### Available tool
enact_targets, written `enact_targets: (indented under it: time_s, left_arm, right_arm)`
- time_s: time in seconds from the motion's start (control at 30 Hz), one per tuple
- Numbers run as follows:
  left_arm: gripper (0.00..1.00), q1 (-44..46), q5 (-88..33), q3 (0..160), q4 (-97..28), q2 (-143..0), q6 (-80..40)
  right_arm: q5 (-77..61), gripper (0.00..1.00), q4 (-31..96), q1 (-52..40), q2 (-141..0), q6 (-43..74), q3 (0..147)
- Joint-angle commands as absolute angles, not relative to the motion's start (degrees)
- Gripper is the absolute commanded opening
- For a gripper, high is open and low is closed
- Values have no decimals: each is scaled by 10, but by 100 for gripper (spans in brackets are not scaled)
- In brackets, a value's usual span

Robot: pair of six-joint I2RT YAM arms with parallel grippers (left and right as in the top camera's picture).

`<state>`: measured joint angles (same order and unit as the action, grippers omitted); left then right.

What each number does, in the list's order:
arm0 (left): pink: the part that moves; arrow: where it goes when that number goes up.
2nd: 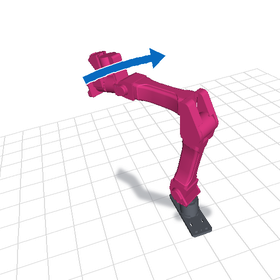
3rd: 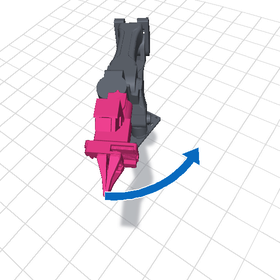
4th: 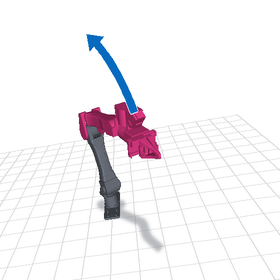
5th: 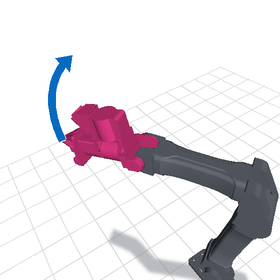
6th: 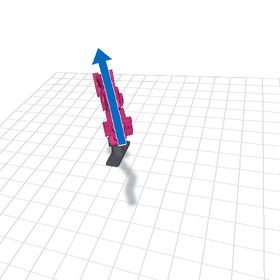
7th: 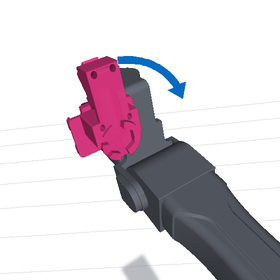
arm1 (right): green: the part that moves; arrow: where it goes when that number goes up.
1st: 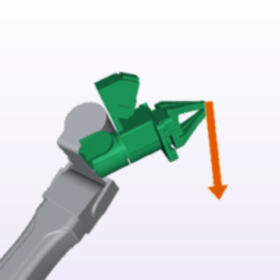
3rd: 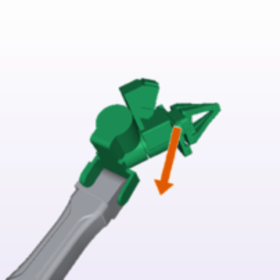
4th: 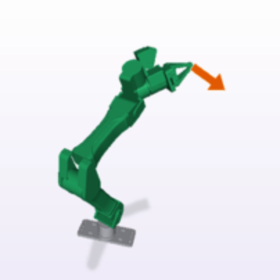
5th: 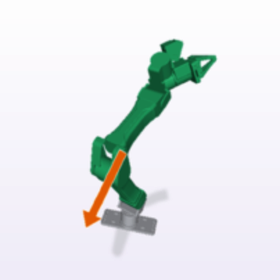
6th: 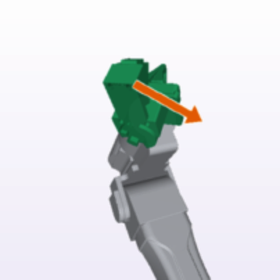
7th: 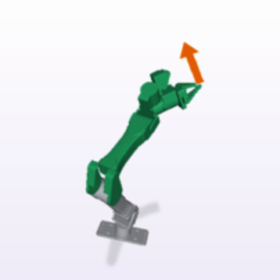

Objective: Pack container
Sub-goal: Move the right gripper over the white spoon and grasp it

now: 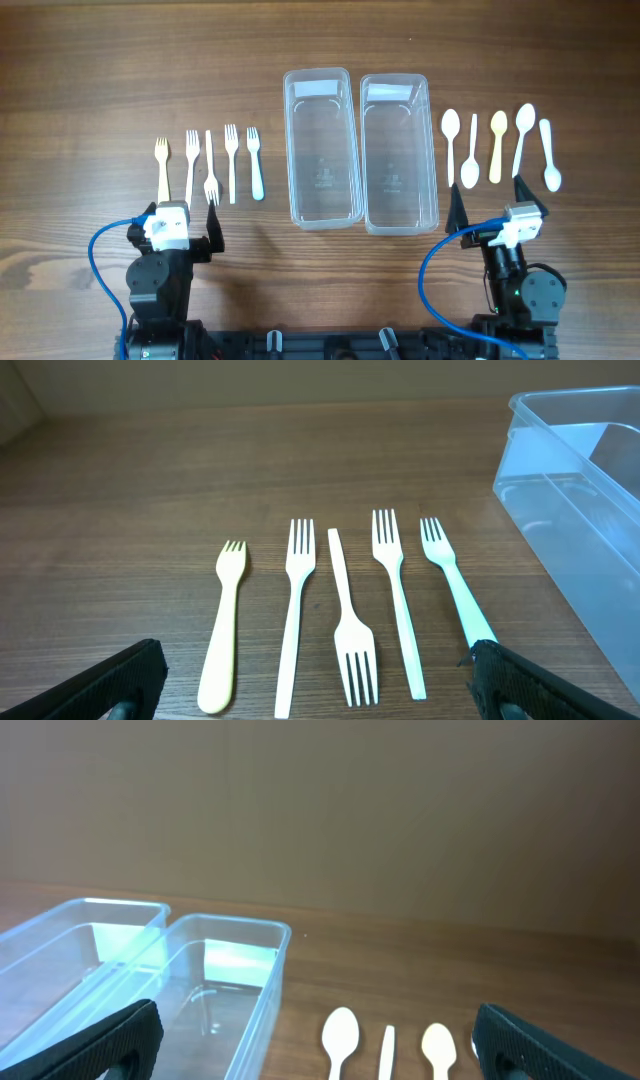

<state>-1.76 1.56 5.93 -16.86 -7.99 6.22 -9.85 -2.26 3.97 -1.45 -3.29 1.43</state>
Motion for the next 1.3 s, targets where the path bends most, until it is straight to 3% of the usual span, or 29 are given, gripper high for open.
enact_targets:
  time_s: [0.0, 0.23, 0.5, 0.67, 0.83, 0.87, 0.9, 0.93, 0.97, 1.1, 1.27]
  left_arm:
    - [100, -14, 7, 52, -166, -83, 73]
    - [100, -14, 7, 52, -166, -83, 73]
    - [100, -14, 7, 52, -166, -83, 73]
    - [100, -14, 7, 52, -166, -83, 73]
    - [100, -14, 7, 52, -166, -83, 73]
    - [100, -14, 7, 52, -166, -83, 73]
    - [100, -14, 7, 52, -166, -83, 73]
    - [100, -14, 7, 52, -166, -83, 73]
    - [100, -14, 7, 52, -166, -83, 73]
    - [100, -14, 7, 52, -166, -83, 73]
    - [100, -14, 7, 52, -166, -83, 73]
  right_arm:
    - [-34, 100, -6, 43, -70, -50, 109]
    - [-11, 100, 66, 43, -324, -95, 311]
    - [-93, 100, 163, 43, -709, -89, 580]
    - [-114, 100, 140, 43, -829, -1, 608]
    - [-110, 100, 135, 46, -888, 8, 608]
    - [-110, 97, 135, 46, -892, 3, 608]
    - [-105, 84, 139, 46, -896, -4, 608]
    - [-92, 63, 144, 46, -899, -4, 607]
    - [-74, 50, 150, 46, -901, -4, 607]
    - [-25, 43, 180, 46, -905, -31, 607]
    - [1, 41, 208, 46, -926, -62, 605]
